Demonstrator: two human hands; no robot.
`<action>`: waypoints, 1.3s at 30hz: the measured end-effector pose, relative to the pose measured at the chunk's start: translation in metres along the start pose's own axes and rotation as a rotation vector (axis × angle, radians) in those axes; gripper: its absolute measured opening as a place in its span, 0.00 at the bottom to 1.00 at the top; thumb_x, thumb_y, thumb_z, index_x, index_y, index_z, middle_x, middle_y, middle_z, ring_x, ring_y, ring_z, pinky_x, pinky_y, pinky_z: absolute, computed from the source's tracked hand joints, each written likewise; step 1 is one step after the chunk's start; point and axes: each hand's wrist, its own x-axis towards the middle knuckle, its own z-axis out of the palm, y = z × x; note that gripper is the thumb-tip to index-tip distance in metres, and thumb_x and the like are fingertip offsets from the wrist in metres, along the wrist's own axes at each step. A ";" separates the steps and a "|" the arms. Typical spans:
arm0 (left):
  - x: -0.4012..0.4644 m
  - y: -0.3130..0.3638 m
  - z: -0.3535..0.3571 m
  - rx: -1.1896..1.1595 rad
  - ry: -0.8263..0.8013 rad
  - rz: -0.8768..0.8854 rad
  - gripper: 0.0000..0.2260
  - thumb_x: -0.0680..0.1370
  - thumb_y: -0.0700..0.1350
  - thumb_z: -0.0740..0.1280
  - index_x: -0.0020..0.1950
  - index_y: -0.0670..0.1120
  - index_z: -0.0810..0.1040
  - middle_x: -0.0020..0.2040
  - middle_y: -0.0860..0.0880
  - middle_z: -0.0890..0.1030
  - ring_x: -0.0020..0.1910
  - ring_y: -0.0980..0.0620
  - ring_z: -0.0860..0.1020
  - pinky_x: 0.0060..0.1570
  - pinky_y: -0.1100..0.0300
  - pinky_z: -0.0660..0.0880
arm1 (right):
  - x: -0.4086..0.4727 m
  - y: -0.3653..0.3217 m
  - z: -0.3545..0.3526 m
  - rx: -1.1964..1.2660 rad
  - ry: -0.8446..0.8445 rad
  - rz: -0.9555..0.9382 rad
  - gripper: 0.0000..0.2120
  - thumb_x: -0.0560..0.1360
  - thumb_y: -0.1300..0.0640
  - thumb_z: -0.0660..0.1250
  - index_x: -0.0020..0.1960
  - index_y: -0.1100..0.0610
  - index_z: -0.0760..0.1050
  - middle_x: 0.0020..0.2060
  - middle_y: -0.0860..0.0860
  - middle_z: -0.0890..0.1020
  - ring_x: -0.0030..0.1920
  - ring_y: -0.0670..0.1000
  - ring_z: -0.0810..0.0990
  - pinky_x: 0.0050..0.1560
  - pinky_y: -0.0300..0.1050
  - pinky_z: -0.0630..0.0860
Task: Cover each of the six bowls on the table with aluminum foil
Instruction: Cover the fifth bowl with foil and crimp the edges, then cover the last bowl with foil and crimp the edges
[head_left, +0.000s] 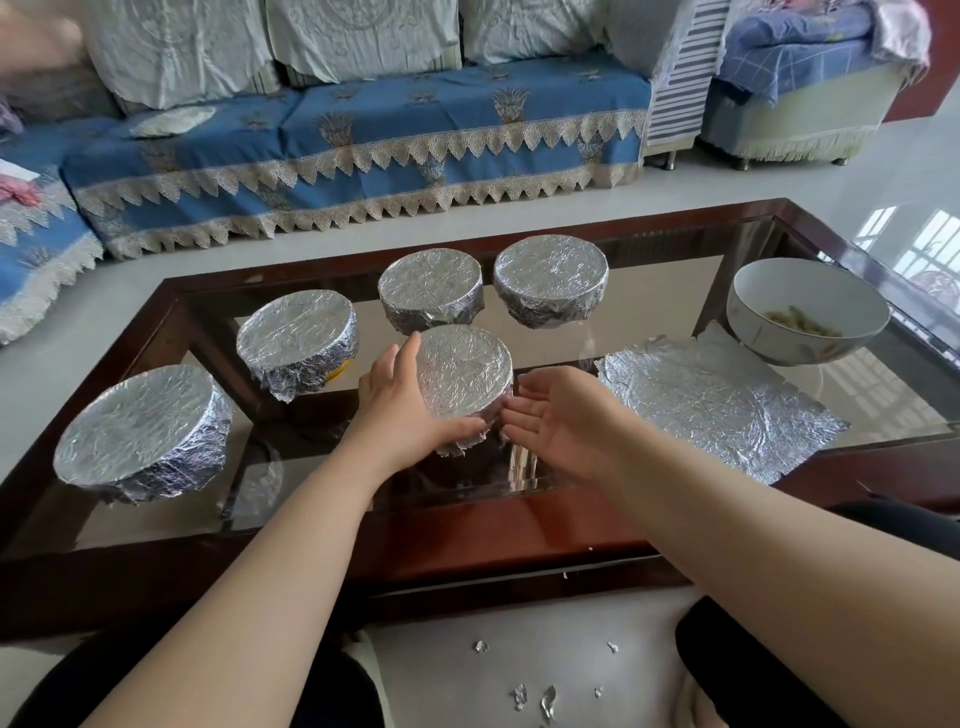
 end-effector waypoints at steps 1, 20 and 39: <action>0.002 -0.002 -0.002 -0.024 -0.004 0.002 0.60 0.60 0.69 0.76 0.81 0.56 0.44 0.80 0.49 0.51 0.78 0.46 0.50 0.77 0.45 0.54 | 0.002 -0.001 0.000 -0.021 0.003 0.002 0.14 0.81 0.62 0.55 0.65 0.65 0.67 0.60 0.62 0.75 0.65 0.59 0.73 0.70 0.52 0.67; 0.025 -0.010 0.004 -0.158 0.020 0.145 0.57 0.62 0.64 0.75 0.81 0.57 0.42 0.80 0.52 0.45 0.79 0.51 0.50 0.77 0.47 0.54 | 0.020 -0.065 -0.075 0.379 0.332 -0.189 0.22 0.81 0.55 0.61 0.73 0.61 0.62 0.64 0.63 0.74 0.58 0.61 0.80 0.54 0.50 0.79; 0.001 0.035 0.000 -0.077 0.369 0.271 0.31 0.78 0.58 0.67 0.77 0.49 0.63 0.76 0.48 0.65 0.75 0.49 0.62 0.72 0.50 0.63 | 0.023 -0.096 -0.139 0.394 0.504 -0.326 0.14 0.77 0.60 0.62 0.62 0.61 0.73 0.42 0.58 0.83 0.37 0.50 0.84 0.27 0.39 0.77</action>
